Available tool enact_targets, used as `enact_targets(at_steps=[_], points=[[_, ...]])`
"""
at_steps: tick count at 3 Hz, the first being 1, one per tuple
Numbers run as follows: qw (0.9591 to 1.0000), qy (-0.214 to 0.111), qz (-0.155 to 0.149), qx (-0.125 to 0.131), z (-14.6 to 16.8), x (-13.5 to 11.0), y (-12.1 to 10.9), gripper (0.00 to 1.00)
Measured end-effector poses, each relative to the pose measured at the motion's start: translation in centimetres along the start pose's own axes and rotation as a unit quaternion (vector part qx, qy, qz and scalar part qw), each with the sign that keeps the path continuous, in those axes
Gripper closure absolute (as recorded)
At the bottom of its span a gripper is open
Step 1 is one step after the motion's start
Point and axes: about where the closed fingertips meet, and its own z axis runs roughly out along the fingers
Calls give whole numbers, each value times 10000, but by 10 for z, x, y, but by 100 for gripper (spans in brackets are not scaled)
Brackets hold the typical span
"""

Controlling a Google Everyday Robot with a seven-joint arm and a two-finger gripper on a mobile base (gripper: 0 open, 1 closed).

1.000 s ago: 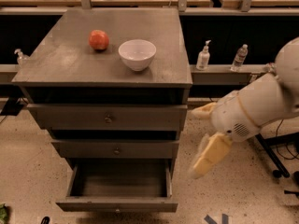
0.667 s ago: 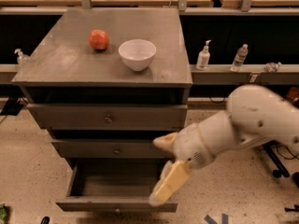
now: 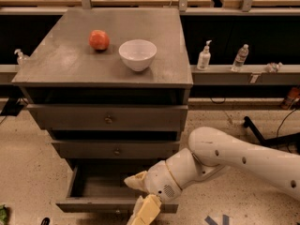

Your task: Close bottom drawer

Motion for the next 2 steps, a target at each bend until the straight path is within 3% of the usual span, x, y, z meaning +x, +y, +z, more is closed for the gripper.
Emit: enact_targets(at_steps=[1,2], points=[[9996,-108,14,-247,4,-6,2,0],[9930,-583,663,-780,42,32,-13,0]])
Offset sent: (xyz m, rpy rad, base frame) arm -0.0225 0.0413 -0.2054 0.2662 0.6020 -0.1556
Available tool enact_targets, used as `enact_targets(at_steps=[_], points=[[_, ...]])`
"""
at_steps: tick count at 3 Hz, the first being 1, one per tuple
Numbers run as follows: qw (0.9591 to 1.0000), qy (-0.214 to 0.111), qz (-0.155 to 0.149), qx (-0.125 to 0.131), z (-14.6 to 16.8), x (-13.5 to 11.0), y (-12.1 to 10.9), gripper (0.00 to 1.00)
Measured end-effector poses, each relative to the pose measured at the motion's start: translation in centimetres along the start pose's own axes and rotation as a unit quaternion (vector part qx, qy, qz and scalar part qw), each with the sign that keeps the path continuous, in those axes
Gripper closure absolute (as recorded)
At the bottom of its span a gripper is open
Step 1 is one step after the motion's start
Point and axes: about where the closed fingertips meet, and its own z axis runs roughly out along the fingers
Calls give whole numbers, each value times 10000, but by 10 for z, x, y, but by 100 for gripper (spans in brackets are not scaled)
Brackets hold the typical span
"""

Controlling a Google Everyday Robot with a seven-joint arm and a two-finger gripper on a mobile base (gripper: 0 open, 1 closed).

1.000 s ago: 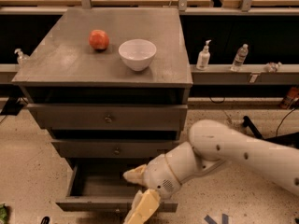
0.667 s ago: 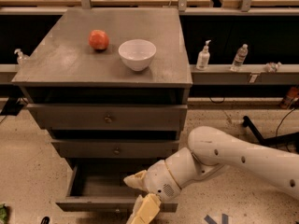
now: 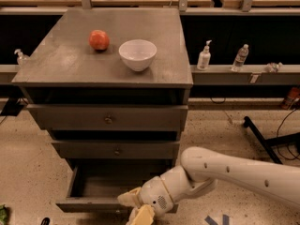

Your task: Close bottom drawer

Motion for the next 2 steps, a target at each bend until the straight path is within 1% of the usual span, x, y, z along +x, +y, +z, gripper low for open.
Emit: enact_targets(at_steps=[1,2], points=[[9952,-209,948,-78,48,68,-41,0],[9885,-450,1443,60,82,120,-90,0]])
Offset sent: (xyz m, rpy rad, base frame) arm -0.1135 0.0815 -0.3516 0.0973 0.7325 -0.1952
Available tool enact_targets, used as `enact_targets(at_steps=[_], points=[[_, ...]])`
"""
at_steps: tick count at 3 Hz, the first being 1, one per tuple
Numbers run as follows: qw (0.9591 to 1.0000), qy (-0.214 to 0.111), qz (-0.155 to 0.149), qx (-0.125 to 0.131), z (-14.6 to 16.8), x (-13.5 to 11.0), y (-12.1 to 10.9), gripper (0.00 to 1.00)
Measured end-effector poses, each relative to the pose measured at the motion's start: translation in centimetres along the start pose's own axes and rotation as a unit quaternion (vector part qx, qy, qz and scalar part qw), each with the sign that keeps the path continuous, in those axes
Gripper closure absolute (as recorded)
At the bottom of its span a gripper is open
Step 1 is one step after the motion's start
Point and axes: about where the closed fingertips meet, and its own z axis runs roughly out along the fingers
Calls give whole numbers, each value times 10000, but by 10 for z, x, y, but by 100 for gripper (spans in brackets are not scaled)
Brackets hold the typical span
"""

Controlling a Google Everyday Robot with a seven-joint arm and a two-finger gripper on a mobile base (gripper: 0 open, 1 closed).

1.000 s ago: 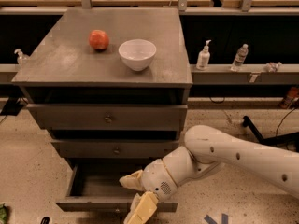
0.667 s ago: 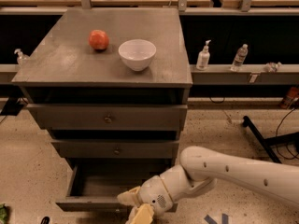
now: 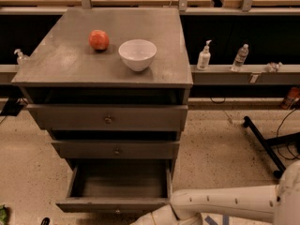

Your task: Close bottom drawer

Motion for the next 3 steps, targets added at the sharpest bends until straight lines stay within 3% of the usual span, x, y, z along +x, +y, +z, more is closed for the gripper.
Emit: enact_targets(at_steps=[1,2,3], points=[[9990,-129,322,-280,21,25,-10,0],[9989,-73,324,-321,25,24,-18,0],[9954,-744,-344,-493,9,21,-70,0]])
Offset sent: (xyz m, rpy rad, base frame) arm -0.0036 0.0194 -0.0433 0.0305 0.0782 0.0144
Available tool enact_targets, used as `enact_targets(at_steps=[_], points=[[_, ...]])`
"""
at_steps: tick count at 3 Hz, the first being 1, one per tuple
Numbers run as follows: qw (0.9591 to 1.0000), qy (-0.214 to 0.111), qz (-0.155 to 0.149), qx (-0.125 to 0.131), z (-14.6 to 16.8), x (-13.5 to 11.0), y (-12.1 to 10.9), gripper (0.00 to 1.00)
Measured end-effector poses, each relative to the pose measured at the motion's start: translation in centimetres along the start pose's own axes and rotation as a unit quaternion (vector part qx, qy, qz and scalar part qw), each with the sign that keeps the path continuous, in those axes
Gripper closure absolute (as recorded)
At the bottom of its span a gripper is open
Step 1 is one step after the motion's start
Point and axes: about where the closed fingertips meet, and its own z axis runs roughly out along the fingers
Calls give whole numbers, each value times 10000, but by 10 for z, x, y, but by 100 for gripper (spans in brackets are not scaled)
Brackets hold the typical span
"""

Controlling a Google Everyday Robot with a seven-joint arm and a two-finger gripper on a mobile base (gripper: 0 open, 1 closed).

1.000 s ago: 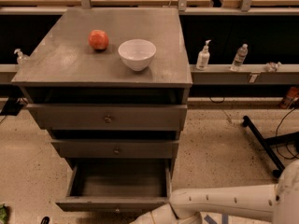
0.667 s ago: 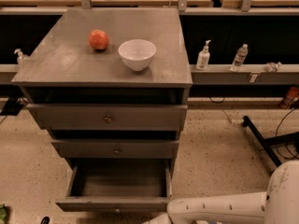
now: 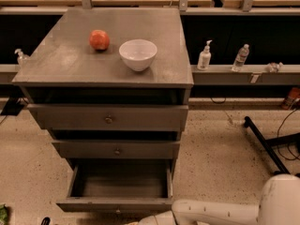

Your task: Close bottom drawer

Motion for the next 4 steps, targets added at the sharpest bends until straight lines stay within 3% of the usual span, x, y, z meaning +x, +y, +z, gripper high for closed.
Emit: enact_targets(at_steps=[1,2,3,4], points=[[9947,-781,-648,-142,-17,0,-42,0],[9829,-1358,-1239,93,-33,-17,-88,0],[9796,-1464,-1362,221,-41,-23,-102,0],[9801,-1339,-1441,277,-33,-20,-97,0]])
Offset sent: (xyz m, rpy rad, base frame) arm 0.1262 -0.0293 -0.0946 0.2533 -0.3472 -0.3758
